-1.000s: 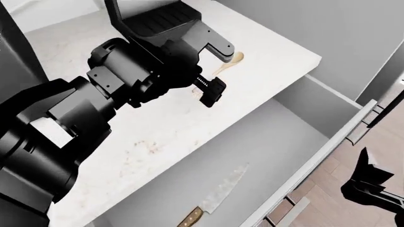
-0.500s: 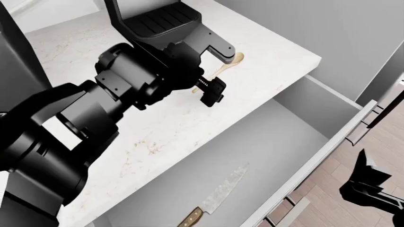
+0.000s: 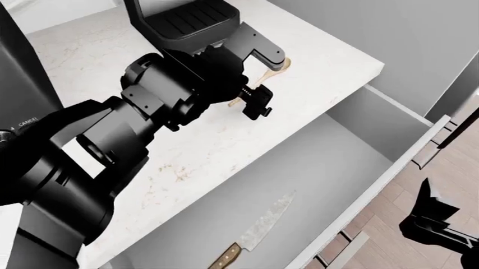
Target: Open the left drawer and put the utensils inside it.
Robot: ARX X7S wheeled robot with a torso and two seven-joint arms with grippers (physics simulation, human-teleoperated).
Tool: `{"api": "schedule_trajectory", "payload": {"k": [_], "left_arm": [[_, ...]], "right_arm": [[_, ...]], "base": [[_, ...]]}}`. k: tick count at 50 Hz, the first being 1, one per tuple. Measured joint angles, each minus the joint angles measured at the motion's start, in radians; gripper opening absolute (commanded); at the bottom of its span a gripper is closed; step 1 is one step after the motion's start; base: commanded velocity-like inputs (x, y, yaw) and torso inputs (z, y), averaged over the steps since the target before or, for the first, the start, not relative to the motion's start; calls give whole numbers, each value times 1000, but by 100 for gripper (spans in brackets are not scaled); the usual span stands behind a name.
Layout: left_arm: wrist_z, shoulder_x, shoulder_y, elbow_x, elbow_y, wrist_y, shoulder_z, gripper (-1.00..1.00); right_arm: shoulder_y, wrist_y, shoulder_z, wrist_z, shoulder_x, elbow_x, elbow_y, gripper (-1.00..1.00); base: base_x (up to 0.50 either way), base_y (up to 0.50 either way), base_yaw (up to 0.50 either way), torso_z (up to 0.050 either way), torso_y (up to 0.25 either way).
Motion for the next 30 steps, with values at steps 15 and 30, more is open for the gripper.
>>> {"api": "schedule_trajectory", "payload": {"k": [15, 30], "left_arm": [[8, 13, 10, -59, -7, 36, 35, -100], [-8, 13, 8, -84, -19, 53, 57, -100]], "right_arm": [[-6, -20, -9, 9, 12, 8, 4, 100], [-20, -36, -15, -15, 7, -20, 2, 100]], "base": [[0, 0, 0, 0, -6], [0, 0, 0, 0, -6]]}}
